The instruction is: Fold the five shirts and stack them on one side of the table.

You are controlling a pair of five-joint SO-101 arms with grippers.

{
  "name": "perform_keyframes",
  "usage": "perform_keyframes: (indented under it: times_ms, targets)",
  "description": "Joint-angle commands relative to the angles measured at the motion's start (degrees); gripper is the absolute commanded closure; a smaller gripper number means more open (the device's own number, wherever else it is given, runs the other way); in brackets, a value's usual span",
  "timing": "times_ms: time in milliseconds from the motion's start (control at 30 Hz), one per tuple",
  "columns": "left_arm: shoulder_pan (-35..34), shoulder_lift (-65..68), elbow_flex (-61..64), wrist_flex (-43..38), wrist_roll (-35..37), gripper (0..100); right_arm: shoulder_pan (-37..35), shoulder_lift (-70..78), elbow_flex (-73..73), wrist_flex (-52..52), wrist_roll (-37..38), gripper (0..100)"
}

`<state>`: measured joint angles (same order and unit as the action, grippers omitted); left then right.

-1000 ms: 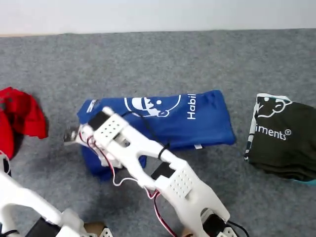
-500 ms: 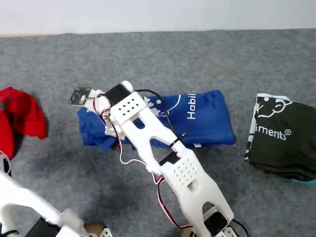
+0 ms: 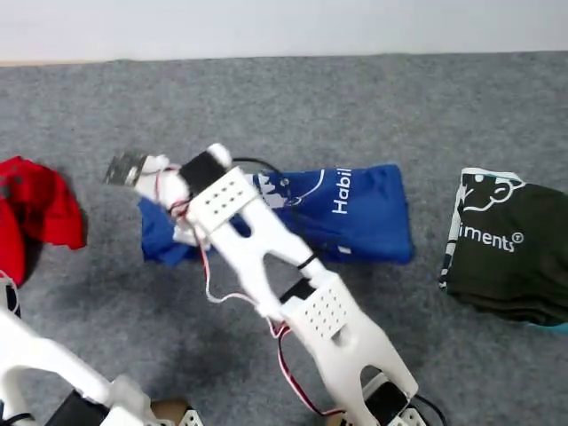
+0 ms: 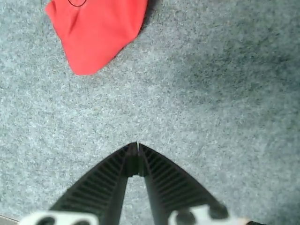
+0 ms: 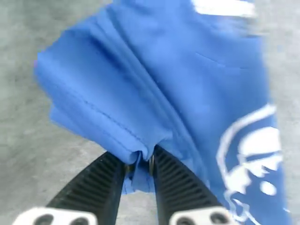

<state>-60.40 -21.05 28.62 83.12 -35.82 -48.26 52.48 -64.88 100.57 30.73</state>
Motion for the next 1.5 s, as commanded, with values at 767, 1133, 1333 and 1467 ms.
perform_keyframes:
  times_ms: [767,1133,1333,1467]
  targets:
    - [2.2,-2.0,-0.3,-1.0,-0.7,99,-13.0,-2.5,17.8,1.7,-6.8,98.7]
    - [2.2,-2.0,-0.3,-1.8,-0.8,99,-4.2,-2.2,9.6,-0.6,-6.9,98.4]
    - [2.2,-2.0,-0.2,-2.2,-0.8,99,1.0,1.0,2.1,-2.3,-6.6,98.4]
    - [2.2,-2.0,-0.2,-2.2,-0.8,99,2.7,4.1,-3.4,-2.3,-6.4,98.3]
